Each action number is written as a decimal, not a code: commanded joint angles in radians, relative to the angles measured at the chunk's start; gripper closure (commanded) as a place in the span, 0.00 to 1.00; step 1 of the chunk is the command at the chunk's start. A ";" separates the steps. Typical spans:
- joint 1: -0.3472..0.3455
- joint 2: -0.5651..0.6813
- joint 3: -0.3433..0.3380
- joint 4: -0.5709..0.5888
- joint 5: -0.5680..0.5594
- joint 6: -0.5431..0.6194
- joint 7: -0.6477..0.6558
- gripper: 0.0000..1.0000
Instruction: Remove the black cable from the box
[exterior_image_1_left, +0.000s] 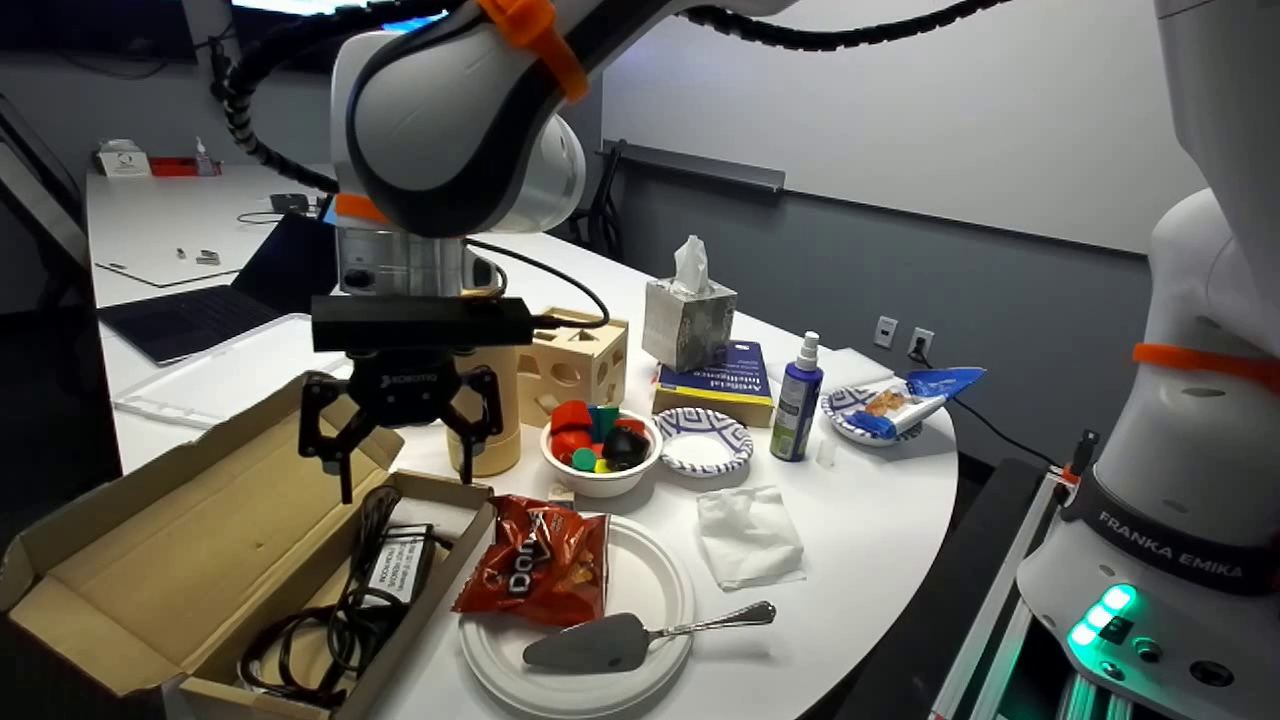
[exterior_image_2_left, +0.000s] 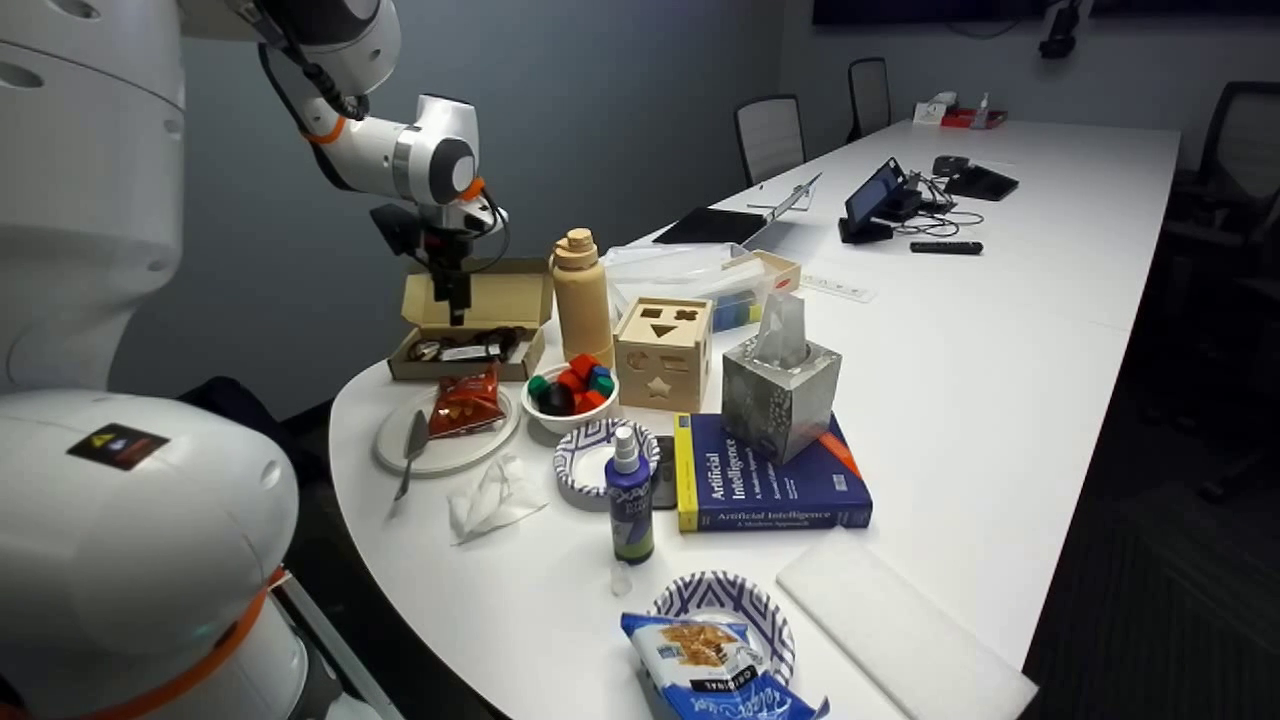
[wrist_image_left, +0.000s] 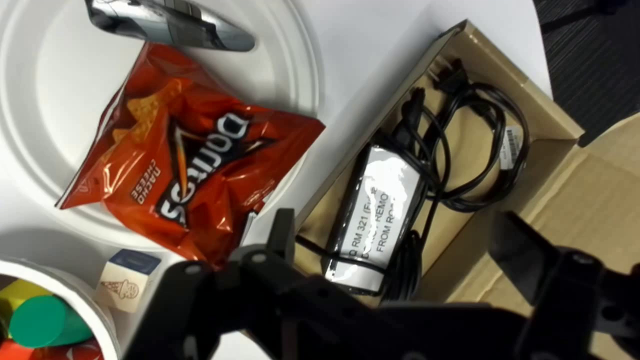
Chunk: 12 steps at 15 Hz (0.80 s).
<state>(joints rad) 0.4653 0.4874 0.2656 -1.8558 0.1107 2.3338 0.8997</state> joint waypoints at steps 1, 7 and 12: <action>0.046 0.002 -0.012 0.001 0.022 -0.005 0.101 0.00; 0.092 0.079 -0.036 0.052 -0.004 0.021 0.246 0.00; 0.103 0.145 -0.052 0.116 -0.006 0.019 0.291 0.00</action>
<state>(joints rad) 0.5458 0.5833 0.2315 -1.8076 0.1108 2.3585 1.1453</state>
